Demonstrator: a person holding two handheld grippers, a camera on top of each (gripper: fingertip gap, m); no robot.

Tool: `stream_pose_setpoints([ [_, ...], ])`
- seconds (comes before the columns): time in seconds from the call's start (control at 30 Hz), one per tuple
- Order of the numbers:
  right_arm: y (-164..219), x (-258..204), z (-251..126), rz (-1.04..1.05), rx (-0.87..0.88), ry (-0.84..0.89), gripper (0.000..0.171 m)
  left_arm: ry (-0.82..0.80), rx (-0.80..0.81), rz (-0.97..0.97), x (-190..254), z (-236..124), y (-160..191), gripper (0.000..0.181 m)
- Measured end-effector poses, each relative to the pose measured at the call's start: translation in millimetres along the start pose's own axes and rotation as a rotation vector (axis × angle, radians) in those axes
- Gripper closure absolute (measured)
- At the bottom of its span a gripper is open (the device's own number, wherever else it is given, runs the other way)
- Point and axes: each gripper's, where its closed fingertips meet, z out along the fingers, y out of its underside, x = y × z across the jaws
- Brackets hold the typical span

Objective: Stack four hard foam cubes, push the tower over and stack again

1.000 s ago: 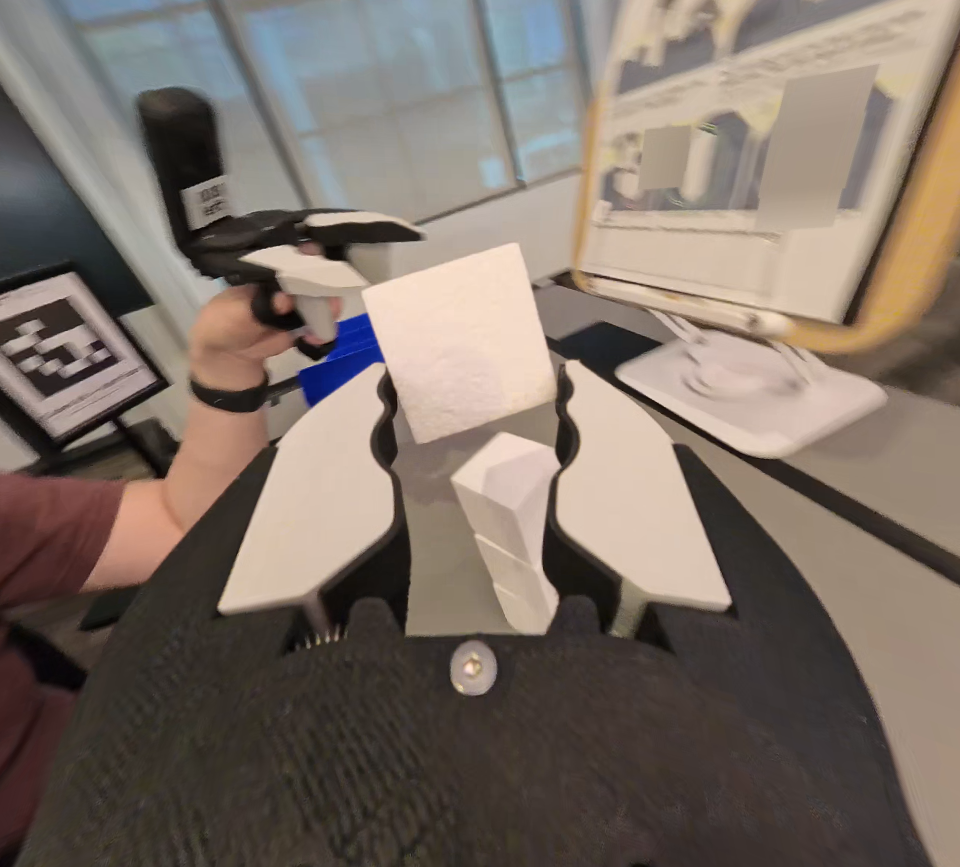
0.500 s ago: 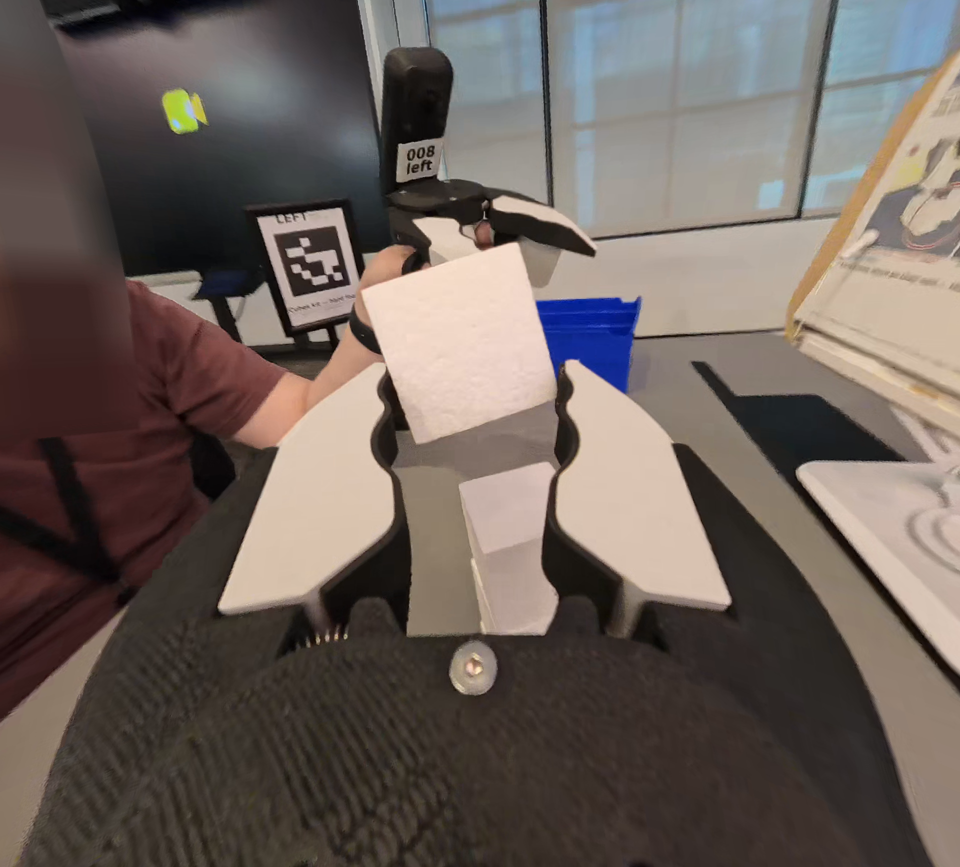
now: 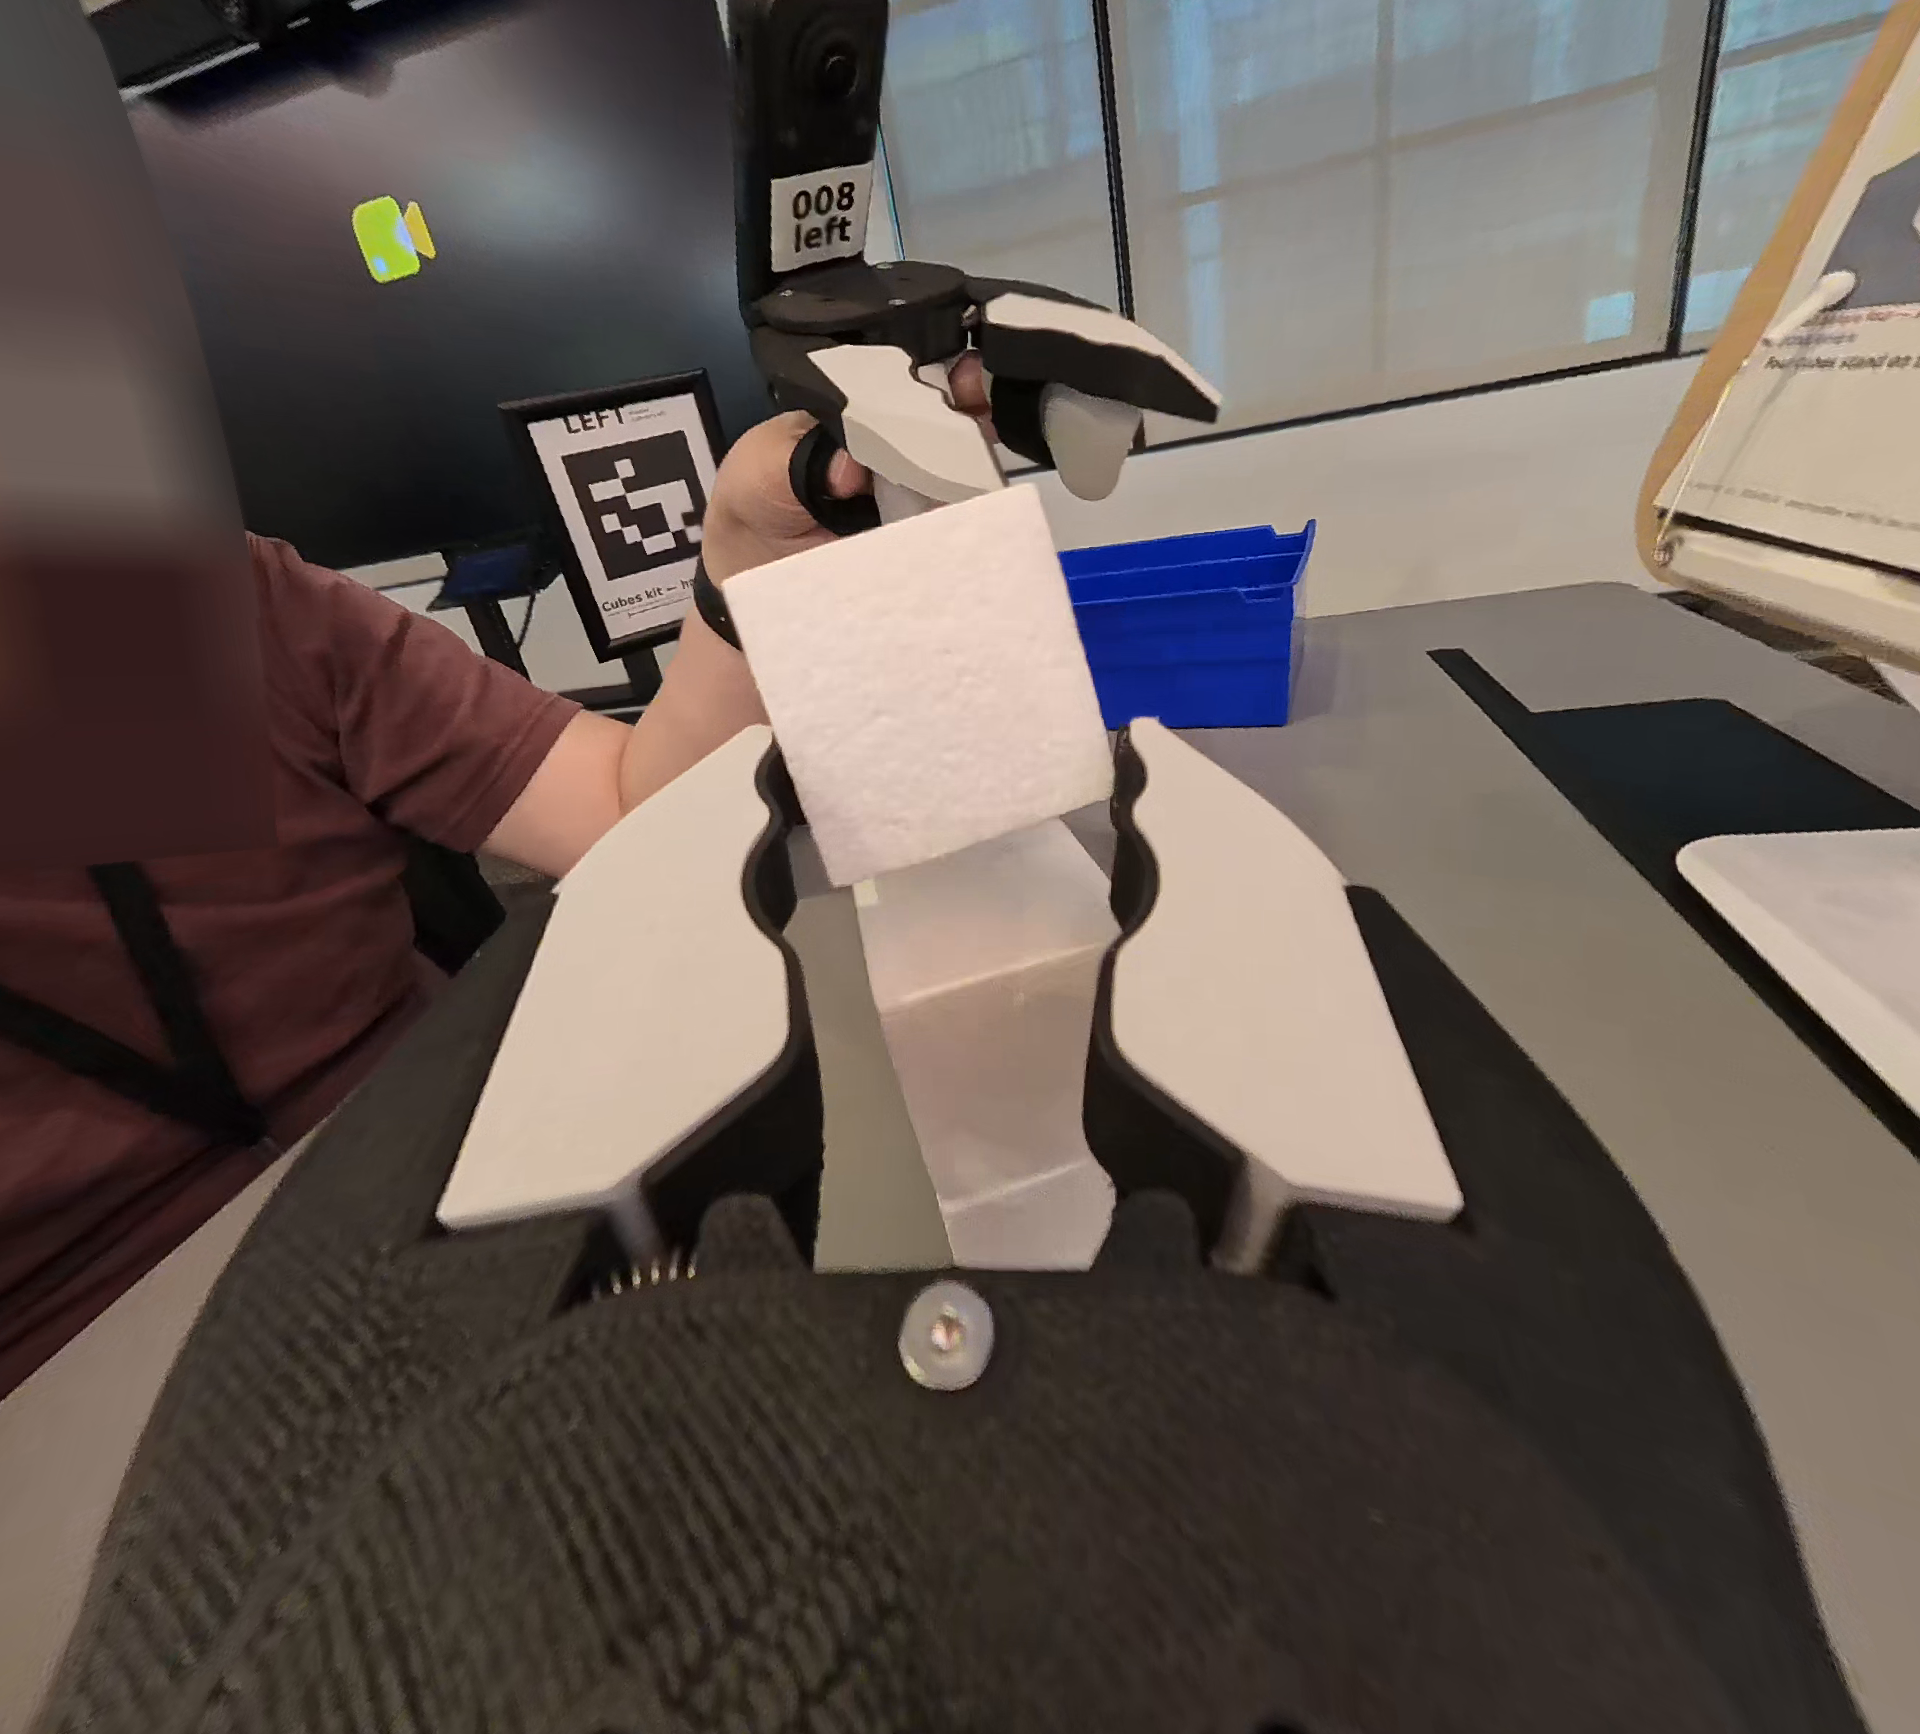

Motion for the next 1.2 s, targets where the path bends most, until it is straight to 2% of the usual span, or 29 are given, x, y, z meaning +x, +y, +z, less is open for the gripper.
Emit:
stream_pose_setpoints([
  [0.17,3.0,0.2,0.2,0.029,0.037,-0.036,0.111,-0.01,-0.013,-0.006,-3.1,1.6,3.1,0.106],
  [1.2,17.5,2.8,0.1,0.05,0.009,-0.047,0.111,-0.001,-0.051,0.016,5.6,11.8,9.4,0.105],
])
